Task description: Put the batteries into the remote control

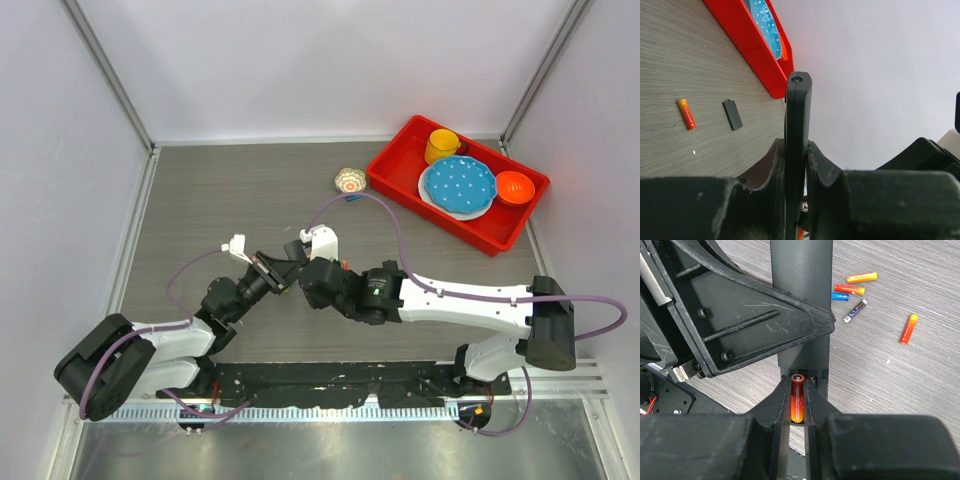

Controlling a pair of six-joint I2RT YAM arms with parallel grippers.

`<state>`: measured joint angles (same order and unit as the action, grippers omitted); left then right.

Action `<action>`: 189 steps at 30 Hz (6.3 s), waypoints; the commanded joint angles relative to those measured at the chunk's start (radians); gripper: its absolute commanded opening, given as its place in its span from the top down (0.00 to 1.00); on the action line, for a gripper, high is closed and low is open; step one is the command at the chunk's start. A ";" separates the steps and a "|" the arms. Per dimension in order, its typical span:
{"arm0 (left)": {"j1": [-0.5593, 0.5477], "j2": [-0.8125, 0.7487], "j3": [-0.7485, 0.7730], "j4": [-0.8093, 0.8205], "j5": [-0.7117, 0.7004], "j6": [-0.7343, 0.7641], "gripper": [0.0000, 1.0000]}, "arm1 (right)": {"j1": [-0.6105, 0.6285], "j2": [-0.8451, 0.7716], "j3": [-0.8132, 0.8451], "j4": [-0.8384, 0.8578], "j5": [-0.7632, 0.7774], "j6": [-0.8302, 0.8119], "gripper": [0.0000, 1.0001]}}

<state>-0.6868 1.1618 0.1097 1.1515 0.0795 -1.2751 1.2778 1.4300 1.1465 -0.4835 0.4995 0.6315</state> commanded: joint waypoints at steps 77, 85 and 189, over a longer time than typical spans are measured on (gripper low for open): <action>-0.005 0.036 0.001 0.318 -0.009 -0.021 1.00 | -0.008 -0.023 0.191 -0.164 0.056 0.028 0.50; -0.003 0.036 0.001 0.315 -0.007 -0.020 1.00 | -0.006 -0.045 0.202 -0.164 0.045 0.030 0.50; -0.003 -0.007 0.094 0.162 -0.018 -0.049 1.00 | -0.431 -0.286 -0.426 0.525 -0.720 0.448 0.27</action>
<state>-0.6868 1.1839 0.1673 1.2552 0.0807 -1.3334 0.8486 1.1709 0.7383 0.0177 -0.2111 1.0729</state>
